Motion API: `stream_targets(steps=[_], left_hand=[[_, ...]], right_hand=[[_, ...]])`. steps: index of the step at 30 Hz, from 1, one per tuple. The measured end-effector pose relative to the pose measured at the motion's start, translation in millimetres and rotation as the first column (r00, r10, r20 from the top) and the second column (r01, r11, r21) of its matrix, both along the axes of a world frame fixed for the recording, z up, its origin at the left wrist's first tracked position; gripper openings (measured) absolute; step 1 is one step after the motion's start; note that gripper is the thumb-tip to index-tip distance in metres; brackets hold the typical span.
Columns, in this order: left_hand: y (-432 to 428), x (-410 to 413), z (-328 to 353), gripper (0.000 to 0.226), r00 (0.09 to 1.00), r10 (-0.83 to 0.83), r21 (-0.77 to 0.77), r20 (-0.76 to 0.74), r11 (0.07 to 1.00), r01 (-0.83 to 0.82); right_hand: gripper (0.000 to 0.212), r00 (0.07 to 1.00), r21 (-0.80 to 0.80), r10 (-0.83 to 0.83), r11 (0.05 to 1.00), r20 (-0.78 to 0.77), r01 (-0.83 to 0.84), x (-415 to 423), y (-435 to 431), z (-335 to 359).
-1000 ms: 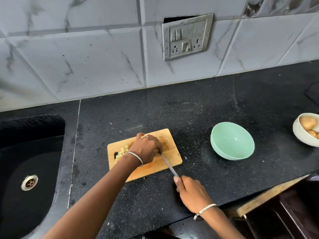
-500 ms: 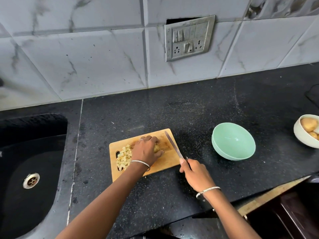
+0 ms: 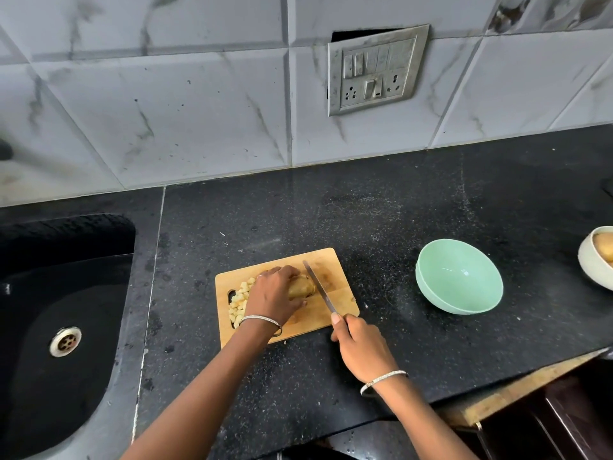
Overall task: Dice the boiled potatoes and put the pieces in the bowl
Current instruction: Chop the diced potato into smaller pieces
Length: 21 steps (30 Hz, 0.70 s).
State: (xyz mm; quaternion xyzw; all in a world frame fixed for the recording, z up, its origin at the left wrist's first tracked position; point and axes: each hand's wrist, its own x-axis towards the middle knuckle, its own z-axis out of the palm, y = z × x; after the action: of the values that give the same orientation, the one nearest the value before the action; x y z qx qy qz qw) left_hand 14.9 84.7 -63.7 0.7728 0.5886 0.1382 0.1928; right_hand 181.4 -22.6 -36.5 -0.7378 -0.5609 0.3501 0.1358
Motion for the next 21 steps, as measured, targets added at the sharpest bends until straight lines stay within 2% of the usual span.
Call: stream_targets(steps=[3,11,17,21], left_hand=[[-1.7,0.7,0.9,0.048,1.0,0.021,0.032,0.011,0.999,-0.021],[-2.6,1.2,4.0,0.044,0.998,0.059,0.029,0.032,0.998,-0.06],[-2.8,1.4,7.5,0.043,0.997,0.066,0.02,0.027,0.998,-0.067],[0.3,0.4,10.0,0.042,0.998,0.069,-0.004,0.008,0.998,-0.069]], right_hand=[[0.05,0.999,0.005,0.024,1.0,0.041,-0.024,-7.6,-0.5,-2.7],[0.045,0.994,0.047,0.047,0.998,0.1,-0.052,-9.6,1.5,-1.7],[0.039,0.991,0.011,0.078,0.997,0.107,-0.079,-9.5,9.6,2.4],[0.042,0.994,-0.029,0.041,0.999,0.103,-0.038,-24.9,21.1,4.8]])
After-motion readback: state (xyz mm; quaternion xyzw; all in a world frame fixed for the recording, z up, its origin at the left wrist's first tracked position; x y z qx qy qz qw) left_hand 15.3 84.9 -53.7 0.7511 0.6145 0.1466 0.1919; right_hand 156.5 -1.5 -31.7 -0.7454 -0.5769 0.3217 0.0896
